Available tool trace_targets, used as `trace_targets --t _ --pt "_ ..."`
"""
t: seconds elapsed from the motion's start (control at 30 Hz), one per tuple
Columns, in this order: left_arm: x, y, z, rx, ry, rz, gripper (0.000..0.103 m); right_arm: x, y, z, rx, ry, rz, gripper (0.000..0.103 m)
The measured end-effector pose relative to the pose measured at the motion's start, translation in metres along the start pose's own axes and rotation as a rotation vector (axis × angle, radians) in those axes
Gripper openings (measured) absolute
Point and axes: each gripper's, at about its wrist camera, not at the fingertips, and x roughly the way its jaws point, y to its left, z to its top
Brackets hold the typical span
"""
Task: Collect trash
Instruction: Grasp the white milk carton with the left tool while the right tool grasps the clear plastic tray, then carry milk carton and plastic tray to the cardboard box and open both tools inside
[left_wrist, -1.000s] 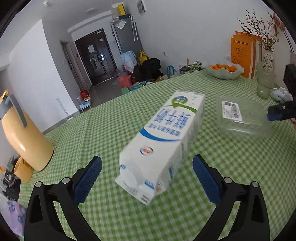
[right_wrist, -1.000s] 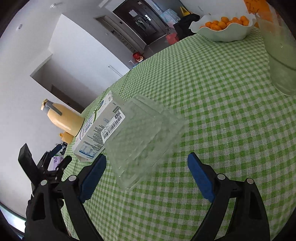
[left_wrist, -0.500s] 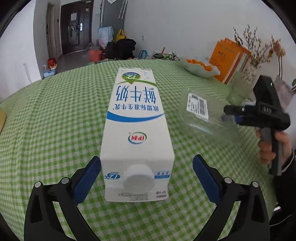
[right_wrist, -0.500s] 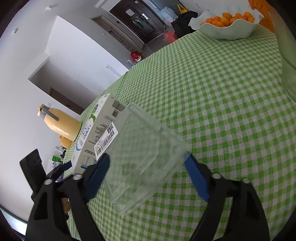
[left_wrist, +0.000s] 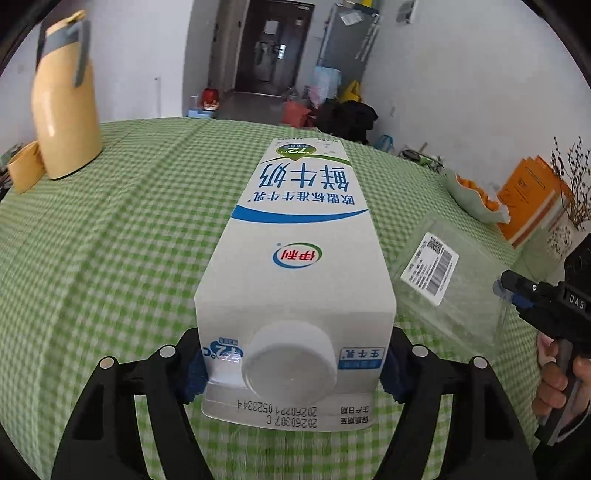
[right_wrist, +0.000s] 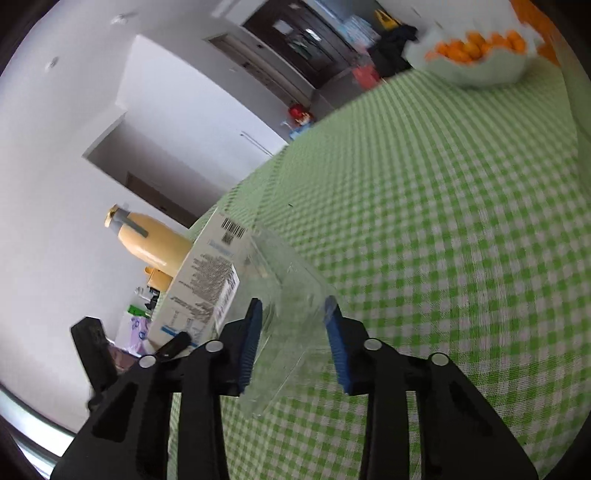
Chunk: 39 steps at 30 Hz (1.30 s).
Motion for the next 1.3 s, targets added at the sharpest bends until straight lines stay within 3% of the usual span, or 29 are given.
trace_targets --t 0.17,0.3,0.43,0.47,0.6,0.77,0.97,1.3 --pt "-0.069 0.005 -0.009 -0.094 -0.027 0.135 0.069 -0.020 0.050 -0.016 -0.206 -0.032 -0.035 0.024" --pt "-0.119 0.015 -0.031 -0.143 -0.097 0.165 0.069 -0.030 0.091 -0.038 -0.370 -0.051 -0.079 0.022" --pt "-0.152 0.022 -0.055 -0.163 -0.136 0.213 0.069 -0.040 0.107 -0.056 -0.409 -0.061 -0.068 0.020" --pt "-0.159 0.027 -0.057 -0.171 -0.142 0.209 0.069 -0.040 0.109 -0.057 -0.399 -0.063 -0.061 0.009" --pt "-0.187 0.047 -0.086 -0.207 -0.172 0.241 0.069 -0.043 0.122 -0.066 -0.444 -0.058 -0.094 0.009" --pt "-0.231 0.095 -0.132 -0.341 -0.201 0.301 0.069 -0.037 0.152 -0.082 -0.500 -0.036 -0.044 0.009" --pt "-0.306 0.168 -0.208 -0.470 -0.192 0.482 0.069 -0.011 0.210 -0.112 -0.602 0.014 0.054 0.009" --pt "-0.389 0.244 -0.330 -0.659 -0.129 0.659 0.070 0.054 0.344 -0.207 -0.810 0.206 0.304 0.009"
